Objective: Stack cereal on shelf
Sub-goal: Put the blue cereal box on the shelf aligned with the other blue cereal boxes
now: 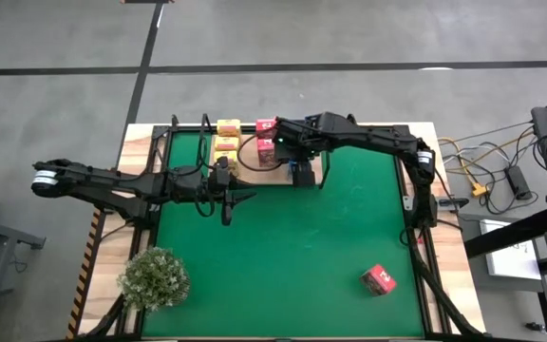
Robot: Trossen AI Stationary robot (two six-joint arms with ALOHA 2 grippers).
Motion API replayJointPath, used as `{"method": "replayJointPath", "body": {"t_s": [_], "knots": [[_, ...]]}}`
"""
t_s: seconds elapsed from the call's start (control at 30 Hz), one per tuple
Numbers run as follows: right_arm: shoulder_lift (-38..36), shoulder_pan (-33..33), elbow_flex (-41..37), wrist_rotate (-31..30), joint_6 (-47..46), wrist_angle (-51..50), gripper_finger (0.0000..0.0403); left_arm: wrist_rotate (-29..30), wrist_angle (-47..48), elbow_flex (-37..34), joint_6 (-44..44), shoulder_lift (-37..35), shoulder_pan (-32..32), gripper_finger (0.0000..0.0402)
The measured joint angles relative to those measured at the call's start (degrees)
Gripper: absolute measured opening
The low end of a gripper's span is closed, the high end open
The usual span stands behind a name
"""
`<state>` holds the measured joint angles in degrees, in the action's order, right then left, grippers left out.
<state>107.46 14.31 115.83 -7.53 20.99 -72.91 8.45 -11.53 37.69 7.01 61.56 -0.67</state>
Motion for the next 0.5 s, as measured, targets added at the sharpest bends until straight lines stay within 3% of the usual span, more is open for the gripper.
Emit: {"method": "replayJointPath", "body": {"t_s": [0.5], "knots": [[-0.1,-0.6,5.6,0.4,0.1,-0.4,0.0198,0.0,0.0,0.0,-0.3,0.0,0.0,0.0084]]}}
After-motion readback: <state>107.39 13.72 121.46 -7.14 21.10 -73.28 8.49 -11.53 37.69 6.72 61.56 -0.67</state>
